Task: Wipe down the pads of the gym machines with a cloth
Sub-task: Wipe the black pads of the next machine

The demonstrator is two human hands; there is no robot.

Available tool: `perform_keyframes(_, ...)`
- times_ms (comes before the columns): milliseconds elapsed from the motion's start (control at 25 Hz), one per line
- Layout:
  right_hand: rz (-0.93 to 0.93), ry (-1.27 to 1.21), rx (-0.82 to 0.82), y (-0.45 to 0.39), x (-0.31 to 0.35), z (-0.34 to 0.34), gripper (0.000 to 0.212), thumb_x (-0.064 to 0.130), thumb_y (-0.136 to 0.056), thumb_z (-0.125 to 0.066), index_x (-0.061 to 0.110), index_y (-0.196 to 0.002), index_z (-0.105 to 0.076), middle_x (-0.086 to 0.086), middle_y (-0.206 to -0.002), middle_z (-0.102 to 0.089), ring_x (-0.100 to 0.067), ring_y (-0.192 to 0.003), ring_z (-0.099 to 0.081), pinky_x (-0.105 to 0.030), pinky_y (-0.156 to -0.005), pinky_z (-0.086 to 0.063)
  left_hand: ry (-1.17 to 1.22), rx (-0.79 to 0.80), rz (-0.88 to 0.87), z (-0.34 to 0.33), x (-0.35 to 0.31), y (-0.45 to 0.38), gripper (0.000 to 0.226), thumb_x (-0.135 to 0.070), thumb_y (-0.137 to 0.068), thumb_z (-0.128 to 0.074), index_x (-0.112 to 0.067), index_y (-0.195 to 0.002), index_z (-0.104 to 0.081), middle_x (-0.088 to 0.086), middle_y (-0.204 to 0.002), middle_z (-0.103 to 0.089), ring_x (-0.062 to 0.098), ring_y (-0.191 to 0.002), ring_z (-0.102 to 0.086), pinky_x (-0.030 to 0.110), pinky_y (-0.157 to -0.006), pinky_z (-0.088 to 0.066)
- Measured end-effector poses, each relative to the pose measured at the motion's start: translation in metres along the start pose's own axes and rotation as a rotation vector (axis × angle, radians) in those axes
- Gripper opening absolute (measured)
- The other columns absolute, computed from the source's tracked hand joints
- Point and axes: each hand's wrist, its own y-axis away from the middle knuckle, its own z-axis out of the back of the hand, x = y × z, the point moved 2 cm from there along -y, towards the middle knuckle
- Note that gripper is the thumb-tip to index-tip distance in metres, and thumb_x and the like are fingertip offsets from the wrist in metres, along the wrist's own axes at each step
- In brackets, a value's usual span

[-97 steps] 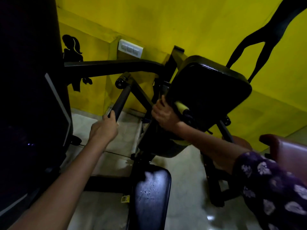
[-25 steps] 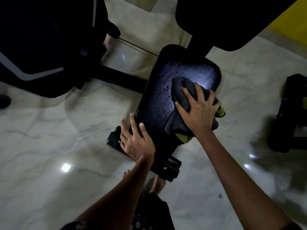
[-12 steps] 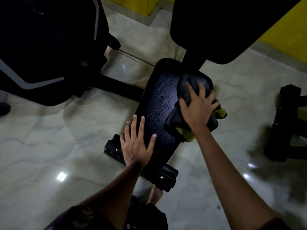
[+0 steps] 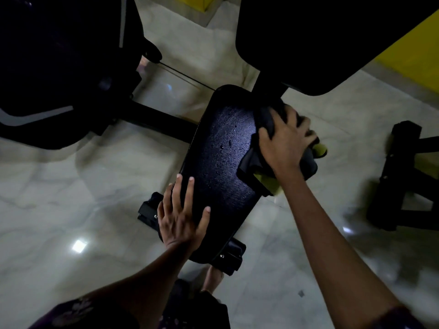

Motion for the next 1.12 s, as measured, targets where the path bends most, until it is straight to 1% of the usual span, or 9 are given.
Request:
perform_keyframes(120, 0.301, 0.104, -0.021, 0.023, -0.001, -0.005, 0.061, 0.048, -0.075, -0.044, 0.034, -0.134, -0.049, -0.003, -0.14, -0.046, -0.034, -0.12, -0.036, -0.059, -0.094, -0.029, 0.007, -0.009, -0.013, 0.001, 0.0, 0.001, 0.074, -0.053, -0.078, -0.04, -0.022, -0.144, -0.029, 0.007, -0.151, -0.028, 0.028, -0.131, -0.032, 0.048, -0.098, -0.039)
perform_keyframes(200, 0.418, 0.114, 0.006, 0.035, -0.03, -0.005, 0.06, 0.05, -0.074, -0.043, 0.036, -0.133, -0.051, -0.005, -0.136, -0.049, -0.035, -0.111, -0.041, -0.053, -0.086, -0.036, 0.015, -0.026, -0.019, 0.002, 0.0, 0.002, 0.073, -0.052, -0.079, -0.04, -0.021, -0.144, -0.03, 0.008, -0.151, -0.029, 0.029, -0.131, -0.033, 0.048, -0.098, -0.038)
perform_keyframes(320, 0.292, 0.008, 0.033, 0.006, -0.046, 0.004, 0.061, 0.048, -0.074, -0.037, 0.033, -0.13, -0.055, -0.011, -0.133, -0.05, -0.04, -0.106, -0.045, -0.048, -0.083, -0.035, 0.025, -0.029, -0.014, 0.003, 0.0, 0.002, 0.073, -0.052, -0.078, -0.04, -0.022, -0.144, -0.03, 0.007, -0.151, -0.029, 0.03, -0.131, -0.034, 0.047, -0.097, -0.039)
perform_keyframes(440, 0.24, 0.044, 0.04, -0.037, -0.007, 0.006, 0.057, 0.045, -0.078, -0.036, 0.033, -0.132, -0.051, -0.007, -0.138, -0.046, -0.038, -0.116, -0.04, -0.048, -0.092, -0.029, 0.012, -0.036, -0.019, 0.003, -0.001, 0.001, 0.072, -0.052, -0.079, -0.04, -0.021, -0.143, -0.031, 0.007, -0.15, -0.03, 0.029, -0.131, -0.034, 0.047, -0.095, -0.041)
perform_keyframes(560, 0.475, 0.089, 0.074, -0.04, 0.019, 0.003, 0.06, 0.044, -0.076, -0.041, 0.034, -0.135, -0.047, -0.006, -0.142, -0.043, -0.037, -0.123, -0.038, -0.053, -0.097, -0.025, 0.004, -0.039, -0.024, 0.002, 0.0, 0.001, 0.073, -0.052, -0.078, -0.041, -0.021, -0.143, -0.032, 0.007, -0.15, -0.03, 0.029, -0.13, -0.034, 0.048, -0.094, -0.042)
perform_keyframes(680, 0.781, 0.194, 0.037, -0.016, -0.011, -0.001, 0.061, 0.052, -0.075, -0.043, 0.036, -0.133, -0.05, -0.005, -0.138, -0.048, -0.037, -0.118, -0.043, -0.058, -0.094, -0.027, 0.009, -0.041, -0.024, 0.002, 0.0, 0.001, 0.073, -0.052, -0.078, -0.041, -0.022, -0.144, -0.03, 0.006, -0.151, -0.029, 0.029, -0.131, -0.034, 0.047, -0.093, -0.041)
perform_keyframes(800, 0.624, 0.183, 0.033, -0.034, -0.019, 0.006, 0.059, 0.053, -0.075, -0.039, 0.037, -0.131, -0.051, -0.008, -0.136, -0.049, -0.039, -0.111, -0.046, -0.055, -0.09, -0.033, 0.025, -0.042, -0.022, 0.002, -0.001, 0.001, 0.073, -0.052, -0.078, -0.041, -0.022, -0.144, -0.03, 0.006, -0.151, -0.029, 0.029, -0.131, -0.034, 0.047, -0.095, -0.04)
perform_keyframes(920, 0.45, 0.154, 0.108, -0.058, 0.03, 0.0, 0.06, 0.047, -0.078, -0.036, 0.036, -0.136, -0.045, -0.008, -0.14, -0.042, -0.038, -0.121, -0.039, -0.052, -0.095, -0.032, 0.027, -0.045, -0.026, 0.002, -0.001, 0.001, 0.072, -0.052, -0.079, -0.04, -0.022, -0.144, -0.03, 0.006, -0.15, -0.029, 0.029, -0.132, -0.033, 0.047, -0.095, -0.04)
perform_keyframes(1120, 0.882, 0.197, 0.036, -0.028, 0.031, -0.011, 0.061, 0.048, -0.075, -0.04, 0.032, -0.133, -0.05, -0.009, -0.134, -0.051, -0.036, -0.112, -0.044, -0.056, -0.092, -0.033, 0.032, -0.049, -0.028, 0.003, 0.0, 0.002, 0.072, -0.052, -0.079, -0.04, -0.022, -0.144, -0.03, 0.006, -0.151, -0.029, 0.029, -0.132, -0.034, 0.047, -0.095, -0.04)
